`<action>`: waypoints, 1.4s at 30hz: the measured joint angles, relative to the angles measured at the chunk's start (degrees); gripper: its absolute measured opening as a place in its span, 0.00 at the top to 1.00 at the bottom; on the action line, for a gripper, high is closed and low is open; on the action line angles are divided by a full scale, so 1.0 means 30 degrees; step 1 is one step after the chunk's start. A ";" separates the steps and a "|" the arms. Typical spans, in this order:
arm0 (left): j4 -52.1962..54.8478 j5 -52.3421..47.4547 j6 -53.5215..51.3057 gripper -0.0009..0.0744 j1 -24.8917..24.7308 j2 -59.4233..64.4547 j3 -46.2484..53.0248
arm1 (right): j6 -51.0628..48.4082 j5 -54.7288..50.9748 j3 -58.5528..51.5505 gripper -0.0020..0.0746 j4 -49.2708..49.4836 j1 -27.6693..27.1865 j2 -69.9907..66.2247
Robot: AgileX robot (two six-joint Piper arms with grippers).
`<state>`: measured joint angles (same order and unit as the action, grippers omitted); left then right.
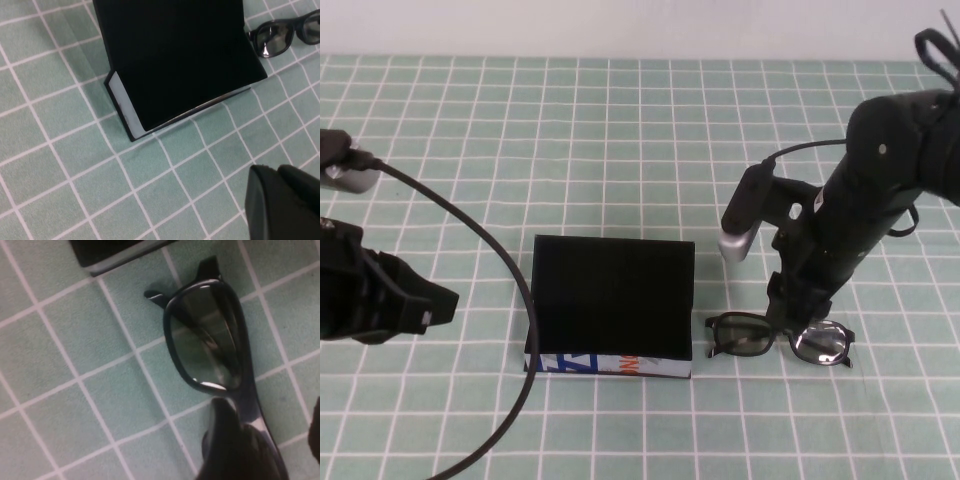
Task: Return glasses to glasses case
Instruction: Pick up the glasses from the table
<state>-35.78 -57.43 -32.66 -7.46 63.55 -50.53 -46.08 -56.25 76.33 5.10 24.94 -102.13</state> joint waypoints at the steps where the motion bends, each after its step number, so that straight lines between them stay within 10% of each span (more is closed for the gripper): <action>1: 0.0000 -0.0050 0.0000 0.99 0.0000 0.0000 0.0000 | 0.0000 0.0055 0.0036 0.56 0.0000 0.0000 -0.0166; 27: -0.0009 -0.0236 0.0000 0.99 0.0000 0.0000 0.0000 | -0.0343 0.0662 0.0109 0.59 0.0221 0.0000 -0.2229; 35: 0.0076 -0.0236 0.0000 0.99 0.0000 0.0000 0.0000 | -0.0343 0.0658 0.0109 0.91 0.0323 0.0000 -0.2226; 42: 0.0076 -0.0236 0.0000 0.99 0.0000 0.0000 0.0000 | -0.0412 0.0442 0.0182 0.95 0.0427 0.0000 -0.2226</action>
<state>-35.55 -58.14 -32.66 -7.46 63.55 -50.53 -47.32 -54.92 76.88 6.38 24.94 -108.81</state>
